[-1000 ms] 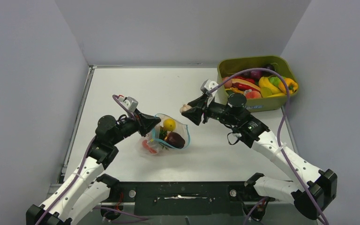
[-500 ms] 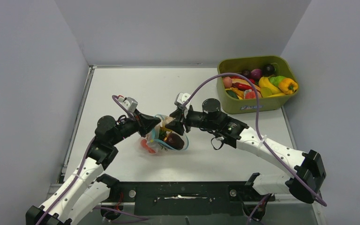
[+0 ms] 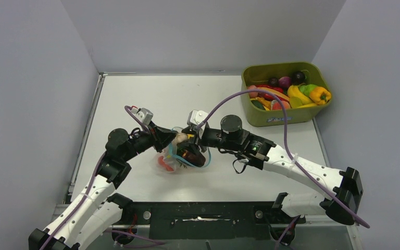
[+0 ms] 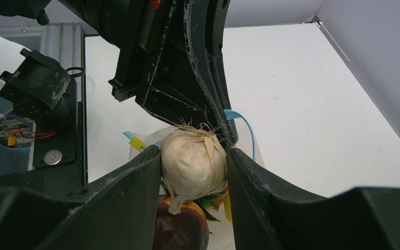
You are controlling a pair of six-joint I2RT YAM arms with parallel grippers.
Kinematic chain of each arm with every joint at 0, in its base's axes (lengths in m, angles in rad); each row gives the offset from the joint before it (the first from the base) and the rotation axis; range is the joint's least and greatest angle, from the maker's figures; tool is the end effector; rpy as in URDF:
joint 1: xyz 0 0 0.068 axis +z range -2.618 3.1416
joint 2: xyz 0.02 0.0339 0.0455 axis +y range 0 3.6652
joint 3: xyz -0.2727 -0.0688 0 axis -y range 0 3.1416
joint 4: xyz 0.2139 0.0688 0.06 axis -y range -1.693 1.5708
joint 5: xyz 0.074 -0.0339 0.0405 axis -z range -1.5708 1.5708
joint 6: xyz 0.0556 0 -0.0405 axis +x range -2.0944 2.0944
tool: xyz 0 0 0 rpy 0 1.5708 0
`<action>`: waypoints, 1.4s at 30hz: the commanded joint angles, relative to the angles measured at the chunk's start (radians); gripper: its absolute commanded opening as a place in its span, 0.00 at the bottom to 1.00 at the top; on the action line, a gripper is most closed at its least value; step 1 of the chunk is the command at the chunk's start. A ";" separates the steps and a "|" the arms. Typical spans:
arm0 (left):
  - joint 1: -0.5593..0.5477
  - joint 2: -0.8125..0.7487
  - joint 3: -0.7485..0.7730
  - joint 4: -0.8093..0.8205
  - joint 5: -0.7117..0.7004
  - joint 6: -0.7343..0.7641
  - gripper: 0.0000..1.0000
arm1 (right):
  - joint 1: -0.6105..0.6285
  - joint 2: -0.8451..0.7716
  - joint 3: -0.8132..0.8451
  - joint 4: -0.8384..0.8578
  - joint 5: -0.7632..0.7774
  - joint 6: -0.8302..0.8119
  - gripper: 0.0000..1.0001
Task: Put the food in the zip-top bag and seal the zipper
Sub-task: Place the fake vegetable in the zipper food storage bag.
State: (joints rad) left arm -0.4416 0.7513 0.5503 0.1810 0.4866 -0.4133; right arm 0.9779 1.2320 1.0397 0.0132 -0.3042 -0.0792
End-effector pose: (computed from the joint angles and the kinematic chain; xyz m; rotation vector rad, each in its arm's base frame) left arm 0.1384 -0.0942 0.3133 0.4229 1.6369 -1.0386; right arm 0.1403 0.2380 0.3661 -1.1182 1.4531 0.9109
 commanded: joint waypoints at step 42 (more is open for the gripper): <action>0.001 -0.058 -0.019 0.079 0.043 -0.005 0.00 | -0.001 0.006 0.051 -0.038 0.149 -0.065 0.73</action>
State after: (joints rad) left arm -0.4370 0.7139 0.5232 0.1776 0.4953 -0.4355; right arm 0.9825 1.3197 1.0325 -0.0498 -0.1490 -0.1516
